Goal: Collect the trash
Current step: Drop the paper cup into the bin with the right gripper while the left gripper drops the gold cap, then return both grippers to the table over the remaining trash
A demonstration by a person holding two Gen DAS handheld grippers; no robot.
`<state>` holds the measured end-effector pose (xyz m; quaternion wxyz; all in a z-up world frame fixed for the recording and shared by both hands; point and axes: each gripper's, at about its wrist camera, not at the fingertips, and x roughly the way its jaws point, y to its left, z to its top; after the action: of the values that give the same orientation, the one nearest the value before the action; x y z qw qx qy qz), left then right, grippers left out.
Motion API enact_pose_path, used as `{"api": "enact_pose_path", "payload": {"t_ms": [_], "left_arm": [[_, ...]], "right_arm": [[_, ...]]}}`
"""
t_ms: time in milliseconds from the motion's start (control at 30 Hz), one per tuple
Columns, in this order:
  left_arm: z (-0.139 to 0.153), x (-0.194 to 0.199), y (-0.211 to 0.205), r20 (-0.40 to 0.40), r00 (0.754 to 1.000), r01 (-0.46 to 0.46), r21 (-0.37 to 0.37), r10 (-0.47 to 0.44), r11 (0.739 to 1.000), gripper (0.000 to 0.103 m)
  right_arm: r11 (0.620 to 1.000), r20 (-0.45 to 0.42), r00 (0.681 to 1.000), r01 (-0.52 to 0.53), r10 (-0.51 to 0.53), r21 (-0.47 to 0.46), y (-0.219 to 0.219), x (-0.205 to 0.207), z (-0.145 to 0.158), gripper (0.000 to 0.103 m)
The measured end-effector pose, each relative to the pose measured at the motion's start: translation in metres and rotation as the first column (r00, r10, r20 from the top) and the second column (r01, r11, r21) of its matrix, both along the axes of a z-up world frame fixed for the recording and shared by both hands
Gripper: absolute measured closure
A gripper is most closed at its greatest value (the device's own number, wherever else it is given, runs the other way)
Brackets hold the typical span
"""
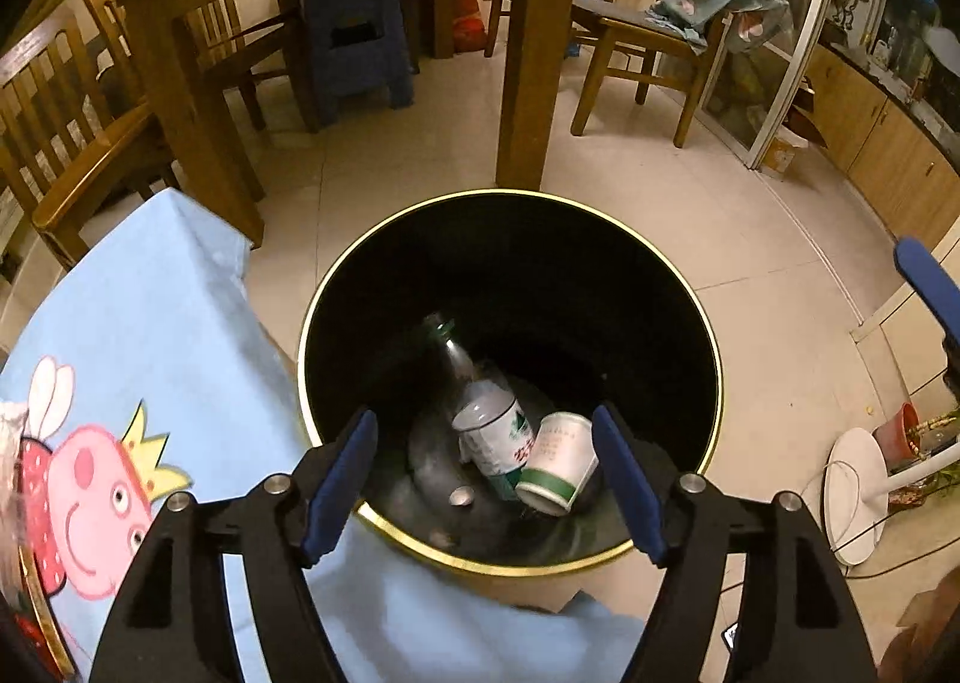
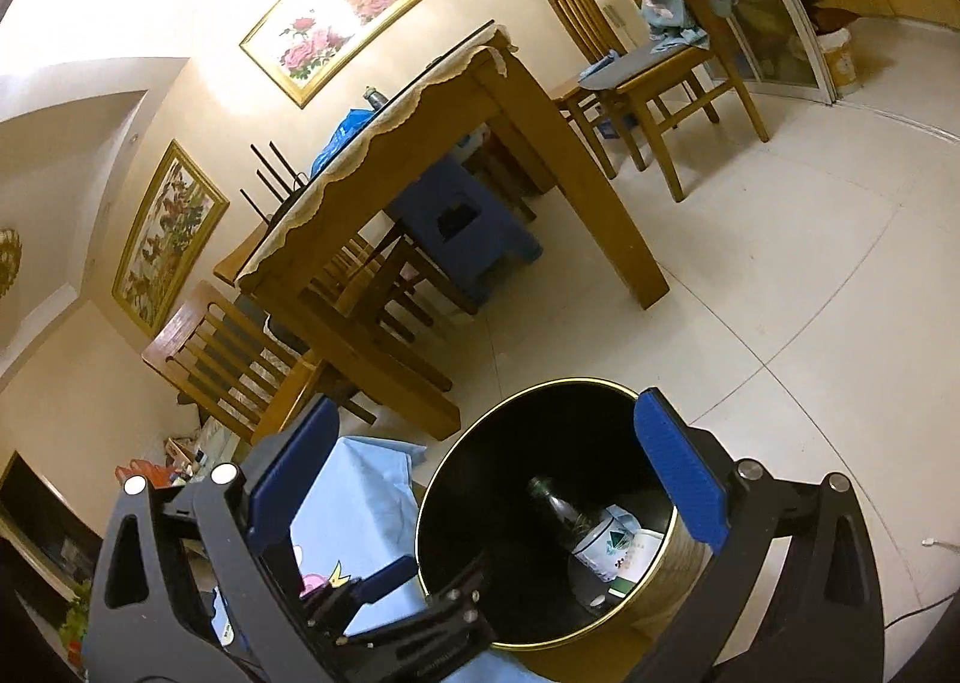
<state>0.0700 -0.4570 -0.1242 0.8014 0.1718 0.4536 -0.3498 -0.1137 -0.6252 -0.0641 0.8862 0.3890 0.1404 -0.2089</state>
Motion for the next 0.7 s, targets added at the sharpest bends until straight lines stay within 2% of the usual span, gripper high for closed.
{"api": "enact_pose_path", "payload": {"t_ms": [167, 300, 367, 567, 700], "left_arm": [[0.011, -0.016, 0.033, 0.034, 0.999, -0.024, 0.018, 0.023, 1.0, 0.025], [0.024, -0.028, 0.068, 0.081, 0.995, -0.065, 0.019, 0.063, 0.998, 0.015], [0.029, -0.034, 0.088, 0.11, 0.989, -0.103, 0.028, 0.1, 0.994, 0.006], [0.046, -0.042, 0.154, 0.195, 0.956, -0.232, 0.038, 0.22, 0.972, 0.007], [0.059, -0.047, 0.206, 0.256, 0.913, -0.332, 0.009, 0.319, 0.943, 0.007]], "right_arm": [[0.999, -0.045, 0.999, -0.001, -0.001, -0.038, 0.009, 0.01, -0.001, 0.006], [0.996, -0.106, 0.994, -0.012, 0.002, -0.091, 0.023, 0.024, -0.004, 0.006], [0.993, -0.134, 0.991, -0.024, 0.008, -0.116, 0.03, 0.032, -0.005, 0.006], [0.976, -0.218, 0.976, -0.068, 0.022, -0.207, 0.06, 0.057, -0.007, 0.006], [0.963, -0.266, 0.964, -0.093, 0.024, -0.251, 0.082, 0.074, -0.011, 0.006]]}}
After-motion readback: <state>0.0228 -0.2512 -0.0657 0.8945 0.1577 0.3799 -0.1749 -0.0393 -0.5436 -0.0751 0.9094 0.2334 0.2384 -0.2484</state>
